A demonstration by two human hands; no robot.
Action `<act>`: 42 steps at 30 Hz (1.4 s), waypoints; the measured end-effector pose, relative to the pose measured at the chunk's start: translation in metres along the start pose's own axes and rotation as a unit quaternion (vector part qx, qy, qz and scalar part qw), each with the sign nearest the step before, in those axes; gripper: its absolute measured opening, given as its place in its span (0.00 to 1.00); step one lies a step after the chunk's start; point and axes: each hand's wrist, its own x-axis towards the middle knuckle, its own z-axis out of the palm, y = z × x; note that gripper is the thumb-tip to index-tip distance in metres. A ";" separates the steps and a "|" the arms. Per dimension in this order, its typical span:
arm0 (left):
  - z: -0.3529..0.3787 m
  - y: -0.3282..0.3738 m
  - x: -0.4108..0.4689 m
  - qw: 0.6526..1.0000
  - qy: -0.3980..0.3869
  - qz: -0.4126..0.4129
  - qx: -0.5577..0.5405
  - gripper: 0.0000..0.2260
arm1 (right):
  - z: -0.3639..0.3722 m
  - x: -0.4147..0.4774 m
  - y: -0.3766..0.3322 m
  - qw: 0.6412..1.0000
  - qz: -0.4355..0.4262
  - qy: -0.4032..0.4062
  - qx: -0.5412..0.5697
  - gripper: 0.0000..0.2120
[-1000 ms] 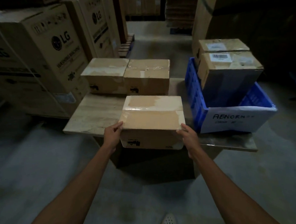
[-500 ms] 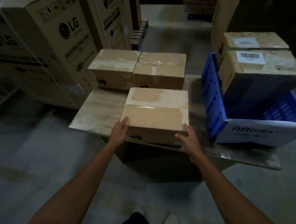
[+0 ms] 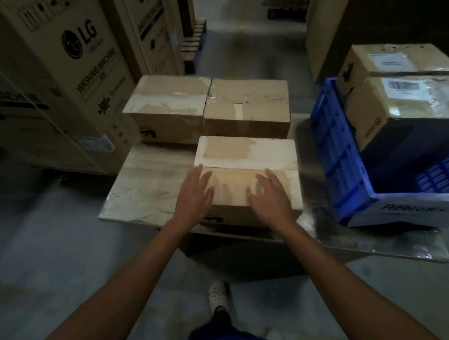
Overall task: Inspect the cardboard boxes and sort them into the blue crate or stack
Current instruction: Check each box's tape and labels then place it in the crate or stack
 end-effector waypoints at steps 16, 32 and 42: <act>0.003 -0.023 0.041 0.970 -0.134 0.089 0.180 0.24 | 0.063 0.035 -0.039 0.963 -0.126 -0.080 -0.225 0.29; 0.008 -0.037 0.097 0.960 -0.204 0.088 0.169 0.31 | 0.048 0.105 -0.026 0.950 -0.091 -0.196 -0.224 0.44; 0.046 -0.001 0.128 0.977 -0.163 0.088 0.105 0.33 | 0.004 0.136 0.006 0.972 -0.005 -0.155 -0.179 0.49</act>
